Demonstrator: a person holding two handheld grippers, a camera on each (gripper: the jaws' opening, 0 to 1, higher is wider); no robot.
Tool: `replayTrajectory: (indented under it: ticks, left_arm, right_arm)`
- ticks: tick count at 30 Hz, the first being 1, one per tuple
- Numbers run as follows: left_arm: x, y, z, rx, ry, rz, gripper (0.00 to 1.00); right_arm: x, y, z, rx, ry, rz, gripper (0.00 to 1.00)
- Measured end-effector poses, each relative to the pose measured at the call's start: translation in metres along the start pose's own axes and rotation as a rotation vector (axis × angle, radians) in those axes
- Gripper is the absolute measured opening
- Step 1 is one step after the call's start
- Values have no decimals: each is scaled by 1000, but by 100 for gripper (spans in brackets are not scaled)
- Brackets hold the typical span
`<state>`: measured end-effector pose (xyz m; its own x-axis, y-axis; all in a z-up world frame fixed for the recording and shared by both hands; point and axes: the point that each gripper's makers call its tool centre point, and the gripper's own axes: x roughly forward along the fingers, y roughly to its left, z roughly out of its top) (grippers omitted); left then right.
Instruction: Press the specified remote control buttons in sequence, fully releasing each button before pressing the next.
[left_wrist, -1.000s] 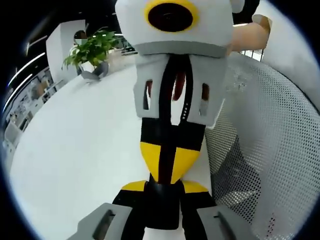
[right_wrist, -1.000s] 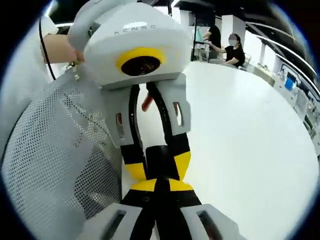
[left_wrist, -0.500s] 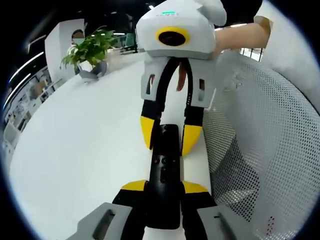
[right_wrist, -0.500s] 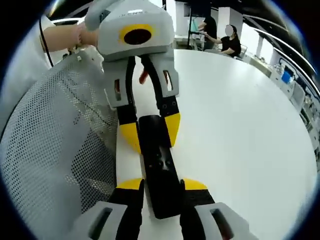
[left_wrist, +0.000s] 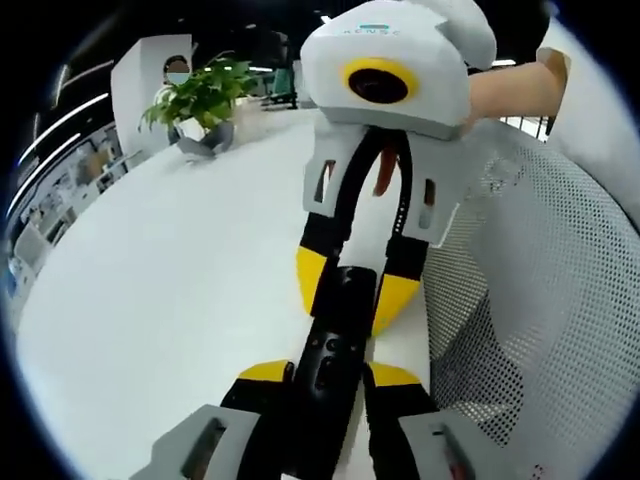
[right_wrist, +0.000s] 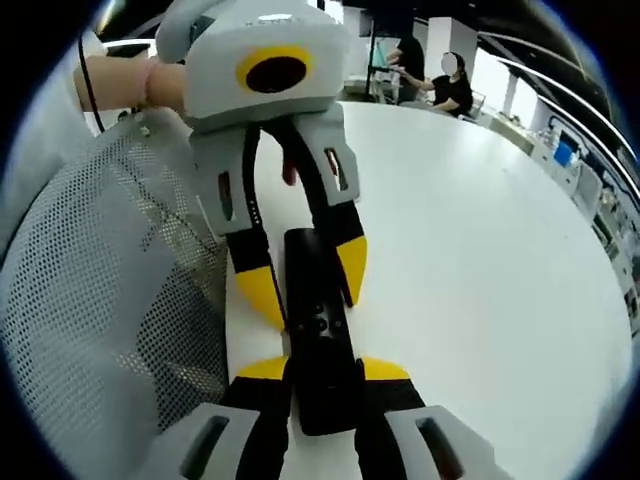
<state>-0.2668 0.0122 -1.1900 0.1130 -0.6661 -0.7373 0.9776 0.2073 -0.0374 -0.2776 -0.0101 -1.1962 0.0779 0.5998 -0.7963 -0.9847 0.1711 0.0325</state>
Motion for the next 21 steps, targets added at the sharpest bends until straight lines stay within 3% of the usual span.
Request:
replayTrajectory:
  ticks: [2, 5, 11, 18, 21]
  left_arm:
    - [-4, -3, -4, -61, 25, -15, 35]
    - [-16, 0, -6, -110, 21, 20, 42]
    - [-55, 22, 9, -191, -135, 172, 64]
    - [-117, 48, 22, -267, -333, 391, 87]
    - [-143, 57, 16, -312, -382, 501, 91]
  right_arm:
    - [0, 0, 1, 3, -5, 1, 22]
    - [1, 1, 1, -14, 3, 1, 22]
    - [0, 0, 1, -6, 0, 4, 22]
    - [0, 0, 1, -4, 0, 10, 22]
    - [0, 0, 1, 0, 1, 9, 22]
